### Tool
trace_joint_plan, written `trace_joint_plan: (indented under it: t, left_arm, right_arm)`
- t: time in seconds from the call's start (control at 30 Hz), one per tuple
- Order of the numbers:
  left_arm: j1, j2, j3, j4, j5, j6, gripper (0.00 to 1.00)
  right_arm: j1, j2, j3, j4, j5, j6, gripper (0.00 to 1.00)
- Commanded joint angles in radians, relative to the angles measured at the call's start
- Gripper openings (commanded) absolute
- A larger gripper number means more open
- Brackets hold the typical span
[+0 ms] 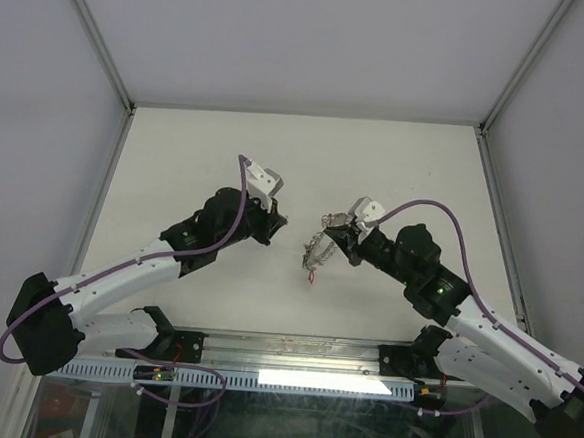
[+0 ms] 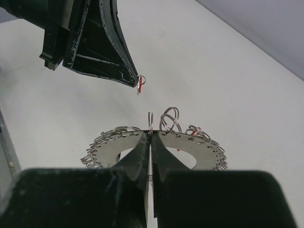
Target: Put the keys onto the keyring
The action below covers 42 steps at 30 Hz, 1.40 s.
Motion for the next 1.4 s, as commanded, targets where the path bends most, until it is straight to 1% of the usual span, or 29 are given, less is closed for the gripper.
trace_joint_plan:
  t: [0.0,0.17,0.4,0.47,0.57,0.63,0.8,0.9,1.1,1.27,1.37]
  left_arm:
    - [-0.015,0.007,0.052,0.061,0.088,0.102,0.00]
    - [-0.017,-0.019,0.025,0.104,0.162,0.151,0.00]
    - [-0.017,-0.076,-0.036,0.179,0.346,0.247,0.00]
    - [-0.016,-0.083,-0.012,0.133,0.358,0.242,0.00]
    - [-0.016,-0.043,0.067,0.034,0.337,0.214,0.00]
    - [-0.016,-0.029,0.084,0.019,0.364,0.202,0.00]
    - [-0.016,-0.039,0.080,0.026,0.442,0.205,0.00]
    - [-0.016,-0.065,0.065,0.027,0.498,0.239,0.00]
    - [-0.016,-0.126,0.012,0.084,0.599,0.309,0.00]
    - [-0.015,-0.104,0.026,0.085,0.724,0.379,0.00]
    - [-0.016,-0.078,0.038,0.083,0.771,0.393,0.00]
  right_arm:
    - [-0.004,-0.040,-0.023,0.151,-0.008,-0.107,0.00]
    - [-0.004,-0.043,-0.029,0.143,-0.010,-0.193,0.00]
    - [-0.002,-0.042,-0.043,0.161,-0.086,-0.275,0.00]
    - [0.004,-0.038,-0.042,0.152,-0.112,-0.297,0.00]
    - [0.026,-0.024,-0.024,0.116,-0.091,-0.326,0.00]
    - [0.038,-0.010,-0.020,0.106,-0.087,-0.343,0.00]
    - [0.067,0.004,-0.025,0.121,-0.054,-0.359,0.00]
    - [0.071,-0.004,-0.029,0.125,-0.039,-0.363,0.00]
    - [0.086,-0.007,-0.037,0.140,-0.029,-0.419,0.00]
    - [0.119,0.022,-0.019,0.122,-0.005,-0.492,0.00]
    - [0.145,0.025,-0.033,0.163,0.001,-0.528,0.00]
